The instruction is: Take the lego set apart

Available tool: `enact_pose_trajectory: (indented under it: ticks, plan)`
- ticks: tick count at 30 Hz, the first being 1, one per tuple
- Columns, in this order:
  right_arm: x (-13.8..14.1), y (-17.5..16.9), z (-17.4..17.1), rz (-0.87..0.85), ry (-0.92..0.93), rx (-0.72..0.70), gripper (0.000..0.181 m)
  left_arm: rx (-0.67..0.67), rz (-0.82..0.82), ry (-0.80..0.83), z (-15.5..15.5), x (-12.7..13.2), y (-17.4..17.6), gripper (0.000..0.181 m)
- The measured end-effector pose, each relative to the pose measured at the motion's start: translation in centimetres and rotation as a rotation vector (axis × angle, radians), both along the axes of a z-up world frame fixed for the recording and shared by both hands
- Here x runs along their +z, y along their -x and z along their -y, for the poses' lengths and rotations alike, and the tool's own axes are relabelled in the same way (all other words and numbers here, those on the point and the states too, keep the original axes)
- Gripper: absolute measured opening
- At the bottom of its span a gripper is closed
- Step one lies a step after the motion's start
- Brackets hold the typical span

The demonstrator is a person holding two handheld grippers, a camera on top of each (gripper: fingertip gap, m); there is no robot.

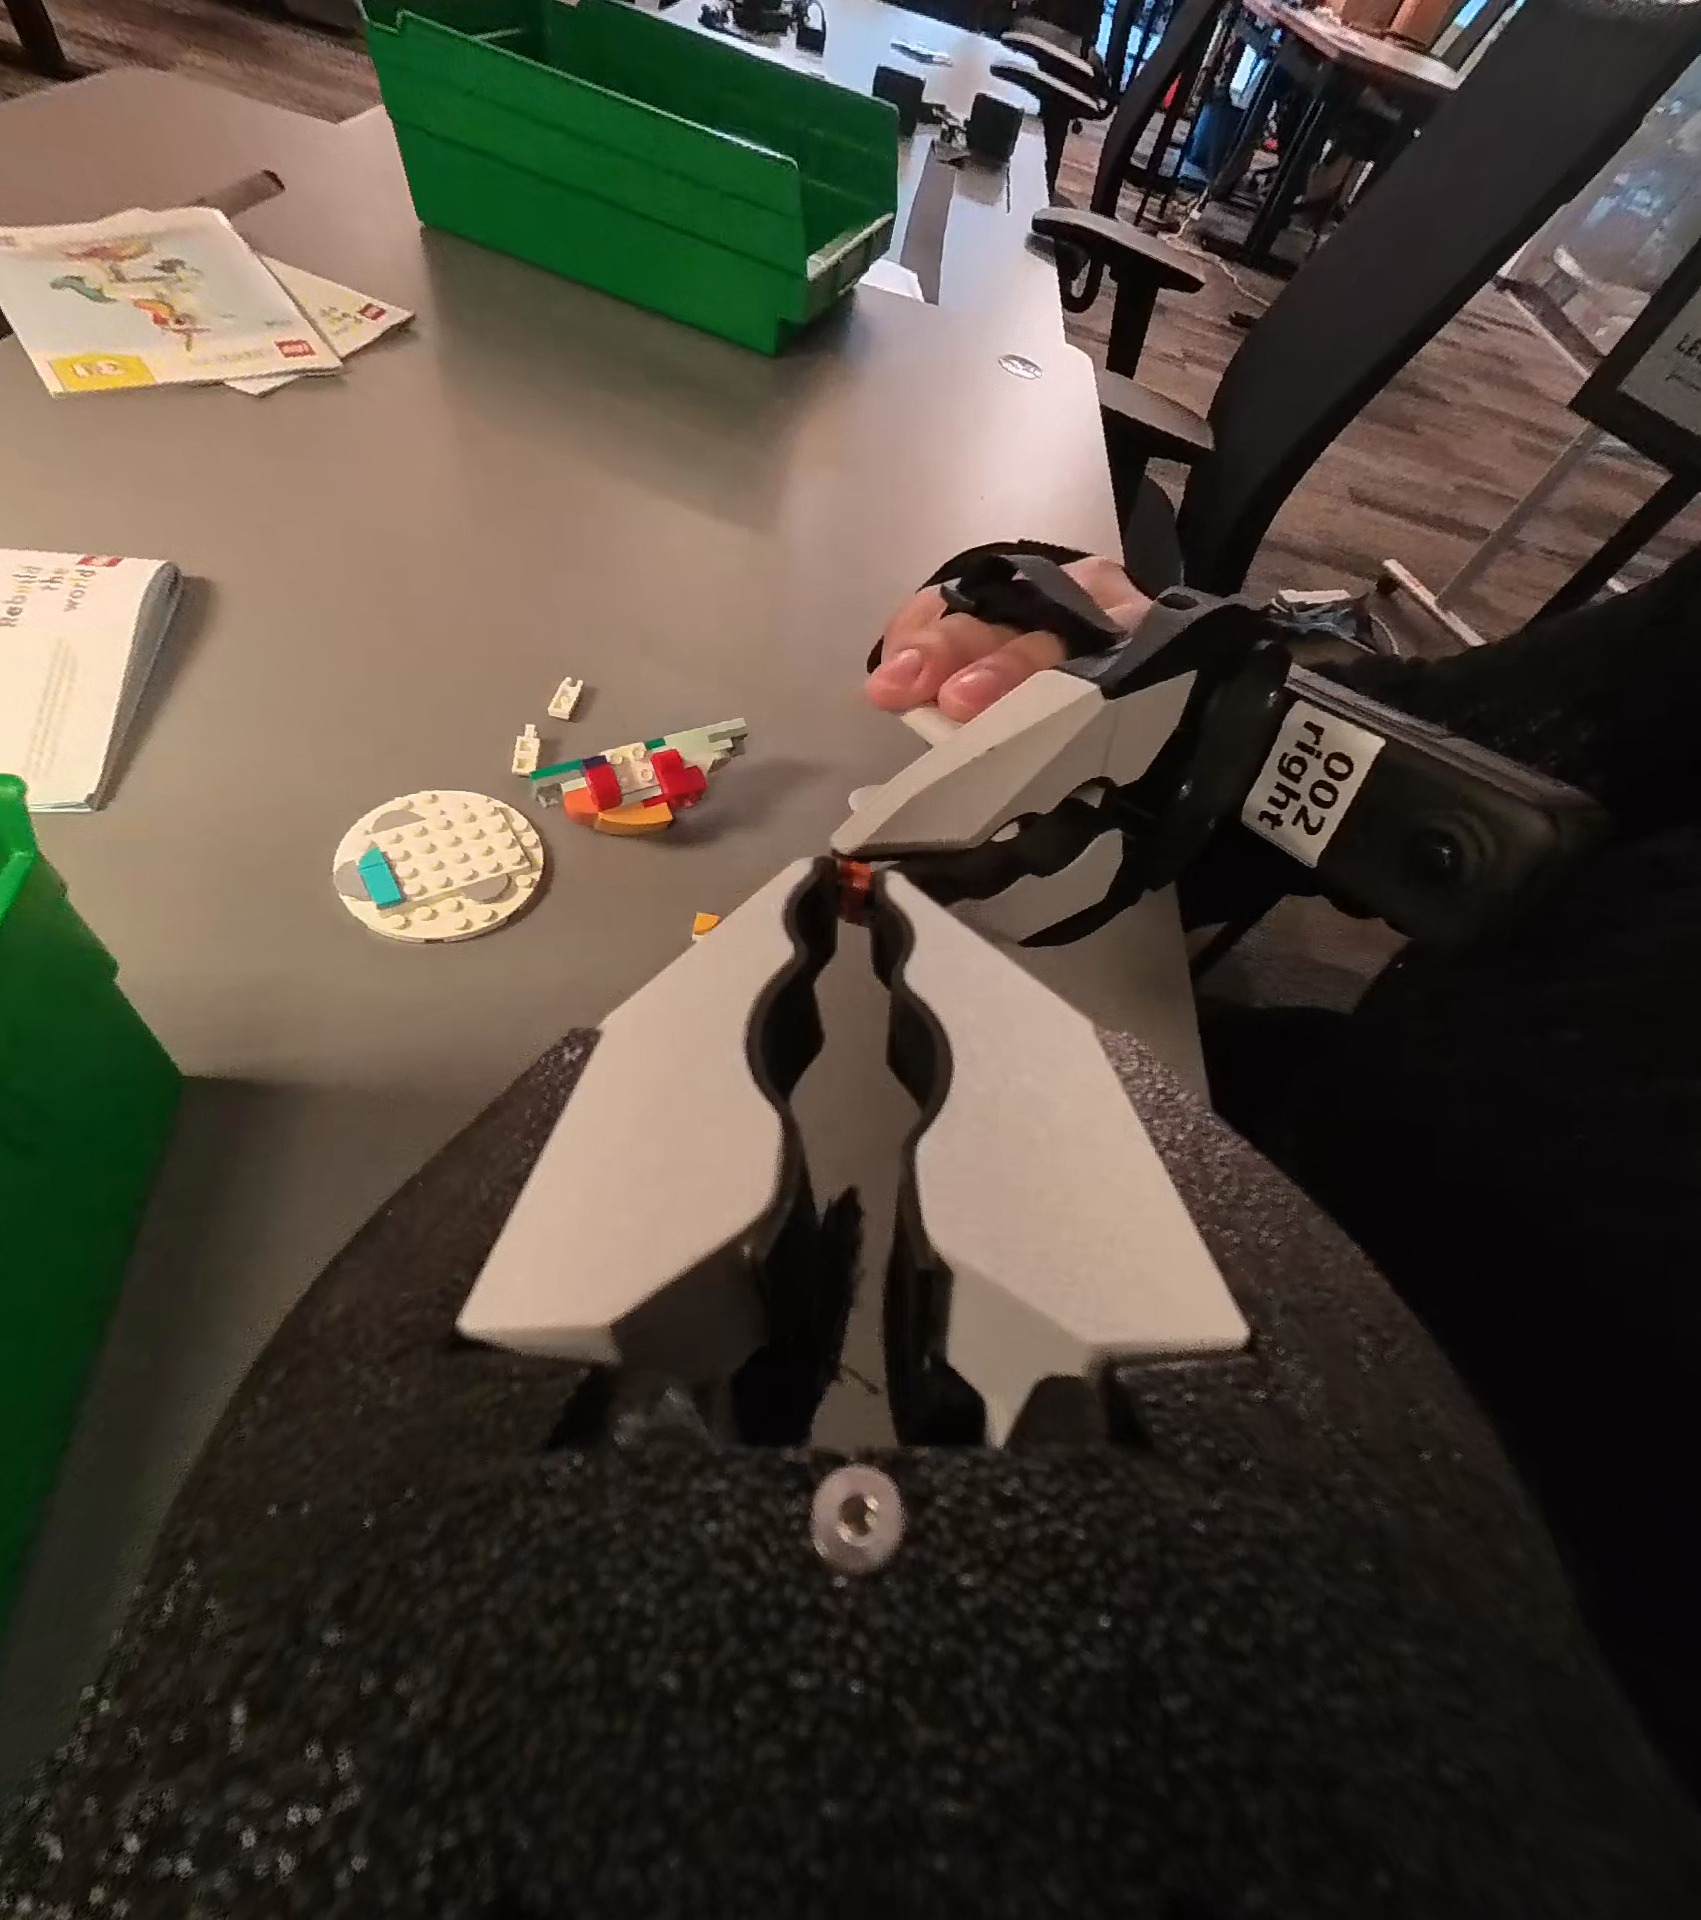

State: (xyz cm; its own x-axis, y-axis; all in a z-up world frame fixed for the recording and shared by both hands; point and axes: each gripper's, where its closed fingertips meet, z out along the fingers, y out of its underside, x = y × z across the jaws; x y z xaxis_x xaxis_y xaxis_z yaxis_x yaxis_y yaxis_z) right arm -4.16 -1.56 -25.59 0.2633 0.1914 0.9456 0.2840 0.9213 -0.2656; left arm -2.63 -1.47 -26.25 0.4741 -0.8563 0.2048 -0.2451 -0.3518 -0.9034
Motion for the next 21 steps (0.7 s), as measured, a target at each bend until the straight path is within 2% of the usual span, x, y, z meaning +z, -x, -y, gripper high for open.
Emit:
enact_pose_trajectory:
  ticks: [3, 5, 7, 9, 11, 13, 16, 18, 21]
  plan:
    - [0.8, -0.3, 0.2, -0.060, 0.008, 0.019, 0.007, 0.009, 0.004, -0.029, -0.3, 0.8, 0.5, 0.004]
    - [1.8, -1.2, -0.2, -0.131, 0.073, 0.029, 0.010, 0.137, -0.057, -0.119, -2.5, 2.0, 3.3, 0.004]
    - [2.4, -2.6, -2.2, -0.185, 0.204, 0.001, 0.021, 0.358, -0.172, -0.230, -5.8, 3.4, 8.8, 0.004]
    - [2.5, -4.5, -5.4, -0.227, 0.350, -0.069, 0.021, 0.623, -0.359, -0.303, -8.8, 4.0, 16.6, 0.004]
    - [1.2, -6.5, -8.9, -0.211, 0.546, -0.133, 0.021, 0.784, -0.521, -0.189, -10.0, 2.4, 23.4, 0.005]
    - [-1.5, -8.3, -11.7, -0.122, 0.769, -0.175, 0.022, 0.812, -0.529, -0.025, -10.5, 0.2, 27.0, 0.004]
    - [-6.5, -10.9, -14.7, 0.078, 1.023, -0.236, 0.025, 0.803, -0.545, 0.227, -10.1, -3.7, 30.4, 0.010]
    - [-9.0, -12.0, -15.5, 0.190, 1.137, -0.230, 0.028, 0.796, -0.559, 0.336, -9.8, -5.7, 31.6, 0.027]
    - [-9.8, -12.6, -16.1, 0.249, 1.214, -0.176, 0.030, 0.802, -0.560, 0.419, -9.6, -7.0, 32.1, 0.048]
